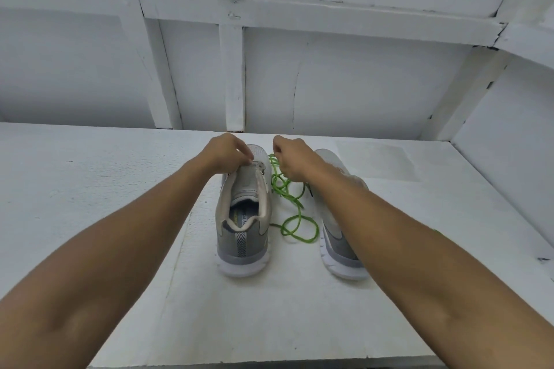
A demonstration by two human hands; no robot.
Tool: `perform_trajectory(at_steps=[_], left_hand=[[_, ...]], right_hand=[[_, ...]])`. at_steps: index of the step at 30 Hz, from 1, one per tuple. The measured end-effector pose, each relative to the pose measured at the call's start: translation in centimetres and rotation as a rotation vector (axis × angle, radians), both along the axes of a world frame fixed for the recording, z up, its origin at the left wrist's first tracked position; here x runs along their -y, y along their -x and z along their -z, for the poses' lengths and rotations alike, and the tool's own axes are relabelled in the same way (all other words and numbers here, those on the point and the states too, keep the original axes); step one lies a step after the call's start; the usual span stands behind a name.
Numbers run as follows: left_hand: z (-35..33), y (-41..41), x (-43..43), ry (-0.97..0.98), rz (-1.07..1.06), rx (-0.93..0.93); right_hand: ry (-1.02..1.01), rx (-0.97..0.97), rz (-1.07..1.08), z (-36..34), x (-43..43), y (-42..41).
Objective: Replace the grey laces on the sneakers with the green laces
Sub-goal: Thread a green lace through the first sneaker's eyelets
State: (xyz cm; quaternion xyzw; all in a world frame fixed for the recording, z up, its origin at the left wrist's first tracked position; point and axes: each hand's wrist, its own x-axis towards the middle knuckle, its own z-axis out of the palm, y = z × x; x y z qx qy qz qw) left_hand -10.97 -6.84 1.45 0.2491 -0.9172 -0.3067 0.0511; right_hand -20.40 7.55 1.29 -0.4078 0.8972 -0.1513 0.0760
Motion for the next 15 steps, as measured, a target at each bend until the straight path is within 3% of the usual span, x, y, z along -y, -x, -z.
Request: perform_trajectory(at_steps=[3,15], left_hand=[[0.7,0.9,0.1,-0.008,0.009,0.080],[2.2,1.9,0.4,-0.034,-0.033,0.024]], right_hand=[[-0.055,-0.078,-0.012,0.8,0.9,0.1],[-0.158,-0.130,-0.095,1.5,1.9,0.0]])
